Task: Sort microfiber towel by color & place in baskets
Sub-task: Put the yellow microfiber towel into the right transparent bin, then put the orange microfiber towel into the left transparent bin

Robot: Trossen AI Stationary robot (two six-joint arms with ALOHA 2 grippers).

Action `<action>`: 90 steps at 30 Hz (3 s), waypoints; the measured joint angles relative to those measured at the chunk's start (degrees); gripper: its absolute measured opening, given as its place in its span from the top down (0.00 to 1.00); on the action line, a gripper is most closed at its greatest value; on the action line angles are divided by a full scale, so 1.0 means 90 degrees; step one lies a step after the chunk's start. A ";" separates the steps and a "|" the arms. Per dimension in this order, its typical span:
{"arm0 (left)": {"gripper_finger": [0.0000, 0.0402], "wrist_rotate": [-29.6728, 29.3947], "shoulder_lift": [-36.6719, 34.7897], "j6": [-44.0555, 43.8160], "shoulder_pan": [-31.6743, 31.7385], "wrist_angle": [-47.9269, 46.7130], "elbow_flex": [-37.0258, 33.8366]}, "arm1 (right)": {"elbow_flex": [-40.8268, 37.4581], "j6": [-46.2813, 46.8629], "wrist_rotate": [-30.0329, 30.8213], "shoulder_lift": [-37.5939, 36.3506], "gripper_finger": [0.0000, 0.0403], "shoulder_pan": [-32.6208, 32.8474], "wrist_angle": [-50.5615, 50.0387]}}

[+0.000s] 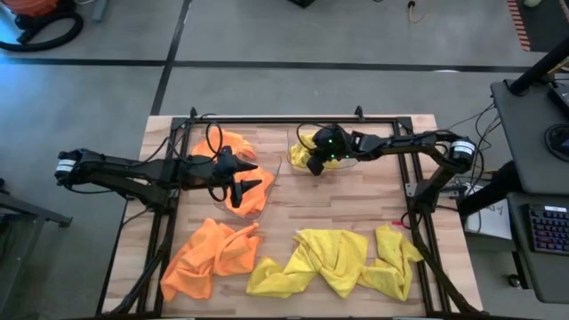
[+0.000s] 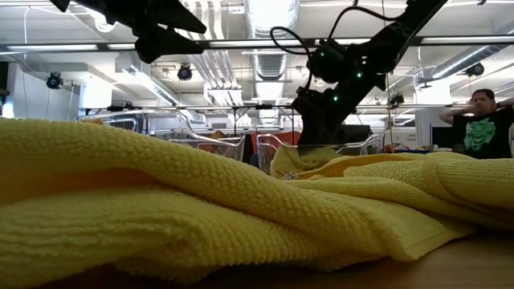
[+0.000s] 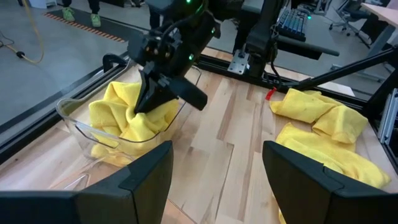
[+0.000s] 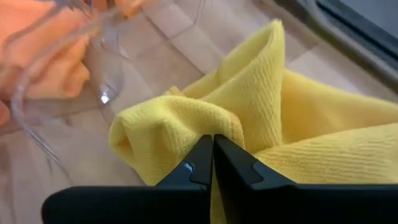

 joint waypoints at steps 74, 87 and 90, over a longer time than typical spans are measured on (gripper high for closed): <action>0.42 -0.0332 0.5058 -0.3689 -0.4352 -0.6446 0.4097 | 0.0000 0.1392 0.1571 -0.2786 0.97 0.4813 -0.1687; 0.42 -0.0341 0.5073 -0.4235 -0.4173 -0.6186 0.3495 | 0.0000 0.1392 0.1672 -0.2786 0.97 0.4813 -0.1685; 0.42 -0.0316 0.5073 -0.4235 -0.4102 -0.6183 0.3372 | 0.0000 0.1392 0.1673 -0.2786 0.97 0.4813 -0.1685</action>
